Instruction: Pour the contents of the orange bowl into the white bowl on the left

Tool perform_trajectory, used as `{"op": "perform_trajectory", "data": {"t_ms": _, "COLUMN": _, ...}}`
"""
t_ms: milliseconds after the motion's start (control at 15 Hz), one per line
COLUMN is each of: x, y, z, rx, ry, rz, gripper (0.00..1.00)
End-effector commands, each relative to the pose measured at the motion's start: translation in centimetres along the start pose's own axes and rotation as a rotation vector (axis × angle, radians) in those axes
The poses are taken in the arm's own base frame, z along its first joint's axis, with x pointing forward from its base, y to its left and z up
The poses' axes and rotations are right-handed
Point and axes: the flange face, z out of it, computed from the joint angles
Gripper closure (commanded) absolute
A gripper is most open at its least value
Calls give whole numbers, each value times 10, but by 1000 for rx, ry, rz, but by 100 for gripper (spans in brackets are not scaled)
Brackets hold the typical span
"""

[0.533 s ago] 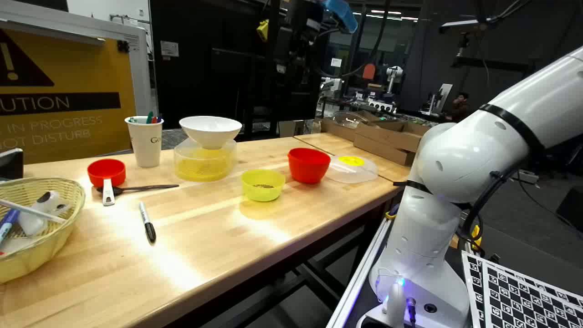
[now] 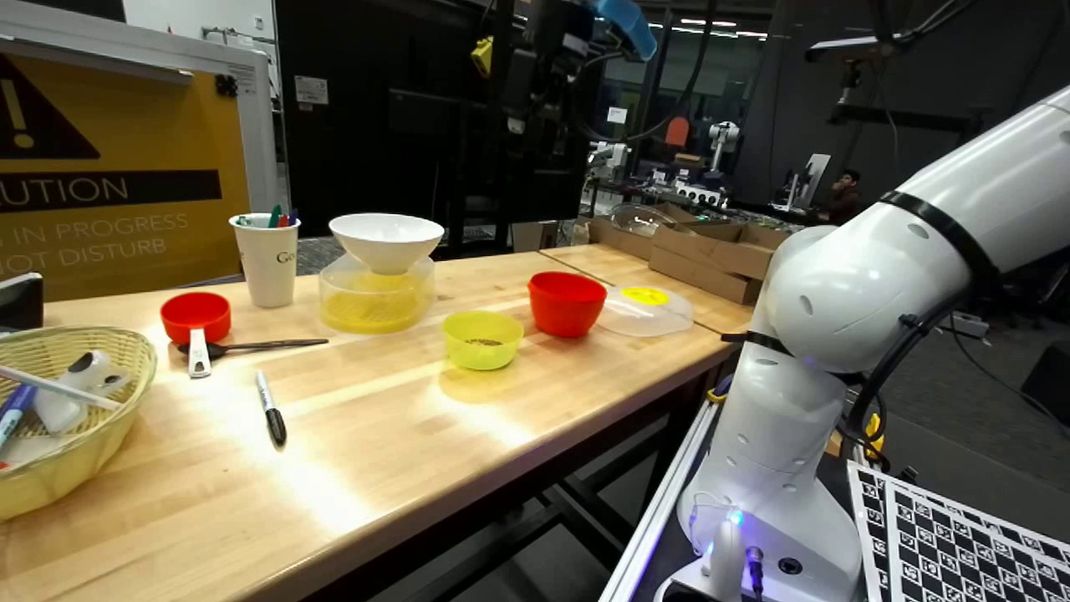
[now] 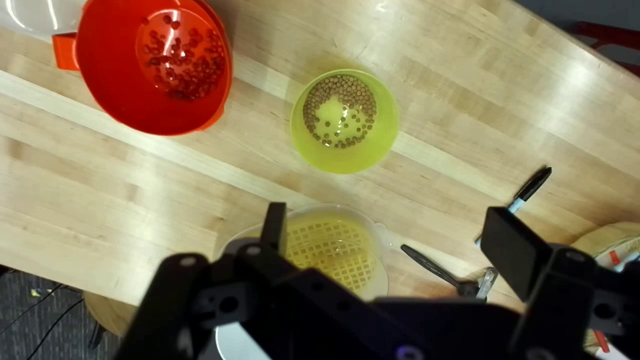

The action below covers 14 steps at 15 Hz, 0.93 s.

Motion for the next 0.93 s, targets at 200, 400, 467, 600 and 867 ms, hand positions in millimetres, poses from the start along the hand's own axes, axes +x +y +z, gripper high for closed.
{"op": "perform_trajectory", "data": {"t_ms": 200, "x": 0, "y": 0, "z": 0, "rx": 0, "ry": -1, "rz": 0, "gripper": 0}}
{"op": "perform_trajectory", "data": {"t_ms": 400, "x": 0, "y": 0, "z": 0, "rx": 0, "ry": -1, "rz": 0, "gripper": 0}}
{"op": "perform_trajectory", "data": {"t_ms": 467, "x": 0, "y": 0, "z": 0, "rx": 0, "ry": -1, "rz": 0, "gripper": 0}}
{"op": "perform_trajectory", "data": {"t_ms": 600, "x": 0, "y": 0, "z": 0, "rx": 0, "ry": -1, "rz": 0, "gripper": 0}}
{"op": "perform_trajectory", "data": {"t_ms": 867, "x": 2, "y": -6, "z": 8, "rx": -6, "ry": 1, "rz": -6, "gripper": 0}}
